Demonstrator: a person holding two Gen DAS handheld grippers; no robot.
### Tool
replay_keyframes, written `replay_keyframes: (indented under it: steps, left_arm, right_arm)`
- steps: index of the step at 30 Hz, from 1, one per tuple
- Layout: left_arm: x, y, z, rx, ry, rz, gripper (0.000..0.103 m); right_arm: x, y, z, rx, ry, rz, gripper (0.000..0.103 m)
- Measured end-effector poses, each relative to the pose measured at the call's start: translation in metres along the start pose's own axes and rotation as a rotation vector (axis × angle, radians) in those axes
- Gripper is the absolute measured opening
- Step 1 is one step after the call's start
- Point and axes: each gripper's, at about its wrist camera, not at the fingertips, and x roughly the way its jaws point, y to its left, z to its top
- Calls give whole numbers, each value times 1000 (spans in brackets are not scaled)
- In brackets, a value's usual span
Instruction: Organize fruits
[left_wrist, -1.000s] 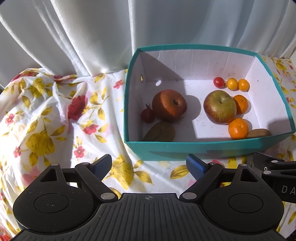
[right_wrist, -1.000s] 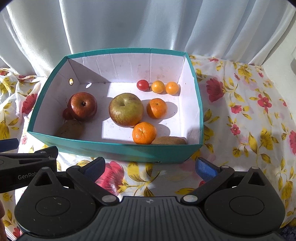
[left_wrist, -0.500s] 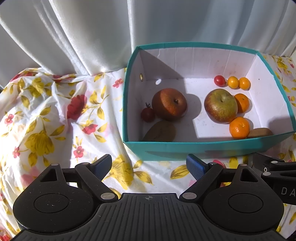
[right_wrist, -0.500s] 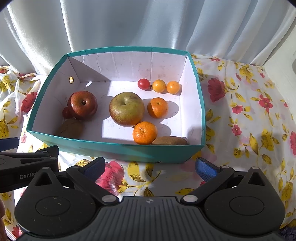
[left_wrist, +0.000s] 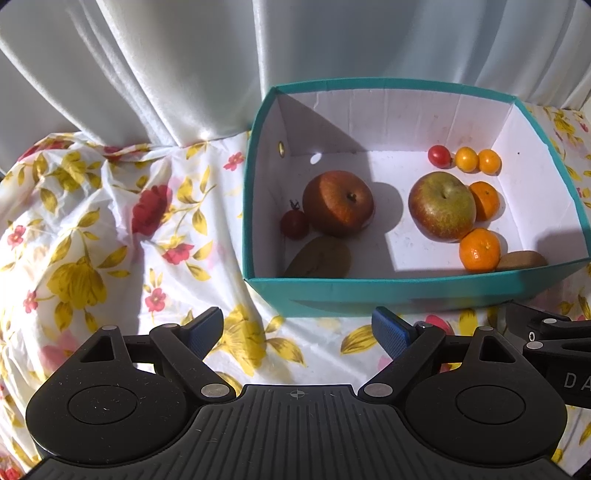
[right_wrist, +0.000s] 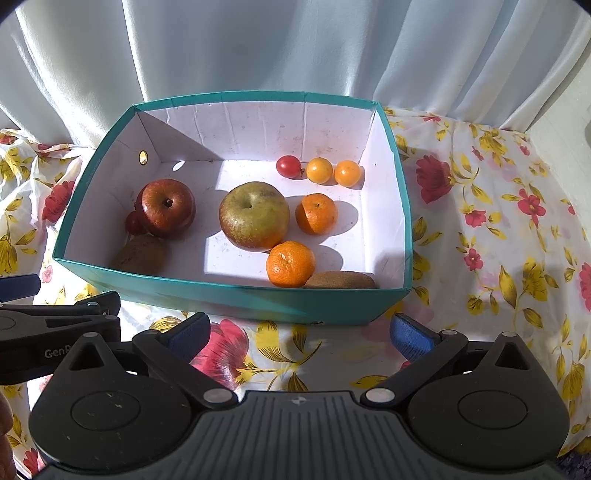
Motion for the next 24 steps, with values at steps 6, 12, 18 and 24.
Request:
replay_keyframes:
  steps: [6, 12, 18, 24]
  left_arm:
    - [0, 1, 0, -1, 0, -3, 92]
    - [0, 1, 0, 0, 3, 0, 92]
    - [1, 1, -1, 0, 4, 1, 92]
    - [1, 1, 0, 1, 6, 1, 92]
  right_arm:
    - [1, 0, 0, 2, 2, -2, 103]
    - [1, 1, -1, 0, 3, -3, 103]
    - [1, 1, 0, -2, 4, -2, 103]
    - [3, 1, -1, -3, 6, -2, 103]
